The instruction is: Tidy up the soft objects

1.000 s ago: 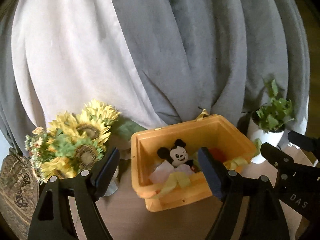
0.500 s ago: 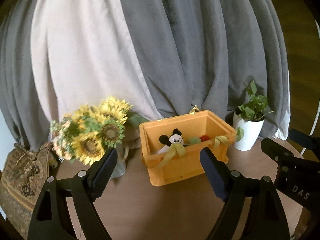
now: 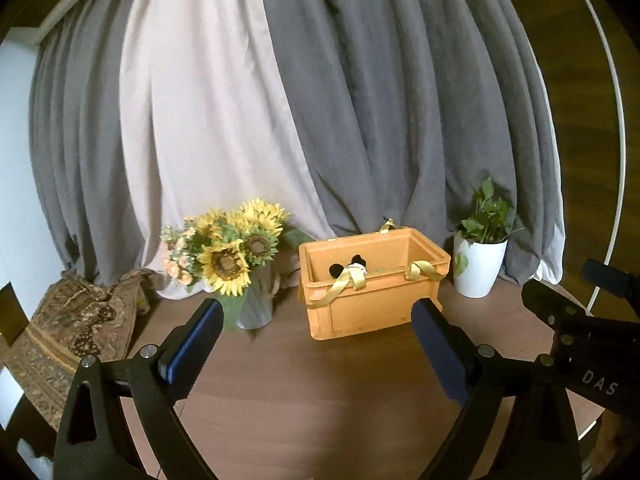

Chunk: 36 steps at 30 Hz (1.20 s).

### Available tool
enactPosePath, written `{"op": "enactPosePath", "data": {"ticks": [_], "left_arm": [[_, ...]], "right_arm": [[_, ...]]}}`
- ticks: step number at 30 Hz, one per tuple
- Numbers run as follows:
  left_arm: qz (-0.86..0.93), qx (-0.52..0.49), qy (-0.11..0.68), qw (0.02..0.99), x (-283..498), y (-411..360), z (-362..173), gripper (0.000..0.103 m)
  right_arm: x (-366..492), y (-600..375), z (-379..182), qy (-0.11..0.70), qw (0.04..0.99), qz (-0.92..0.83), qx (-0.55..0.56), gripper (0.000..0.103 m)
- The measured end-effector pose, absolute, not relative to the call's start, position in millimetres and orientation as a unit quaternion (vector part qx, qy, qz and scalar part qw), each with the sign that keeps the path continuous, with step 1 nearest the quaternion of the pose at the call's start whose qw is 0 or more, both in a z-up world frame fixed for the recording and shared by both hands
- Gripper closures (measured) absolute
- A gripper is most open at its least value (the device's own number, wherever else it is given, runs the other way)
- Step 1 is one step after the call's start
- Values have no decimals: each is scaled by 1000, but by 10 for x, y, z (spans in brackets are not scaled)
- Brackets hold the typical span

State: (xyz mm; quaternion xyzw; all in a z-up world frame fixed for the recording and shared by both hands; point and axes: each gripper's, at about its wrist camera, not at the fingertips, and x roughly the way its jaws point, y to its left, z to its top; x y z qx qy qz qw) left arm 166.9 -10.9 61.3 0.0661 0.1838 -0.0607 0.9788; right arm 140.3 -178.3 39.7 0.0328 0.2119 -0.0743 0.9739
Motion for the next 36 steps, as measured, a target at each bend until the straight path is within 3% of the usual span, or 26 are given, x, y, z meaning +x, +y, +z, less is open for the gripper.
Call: {"op": "enactPosePath", "data": {"ticks": [14,36], "left_arm": [[-56,63,159,984,889,-96,698,0],[-58,49,164,984,619,-98,692,0]], "right_arm": [[645,-1766,445,190,979,-65,28,11],[382,-1823,458,191,980,-52,31,11]]}}
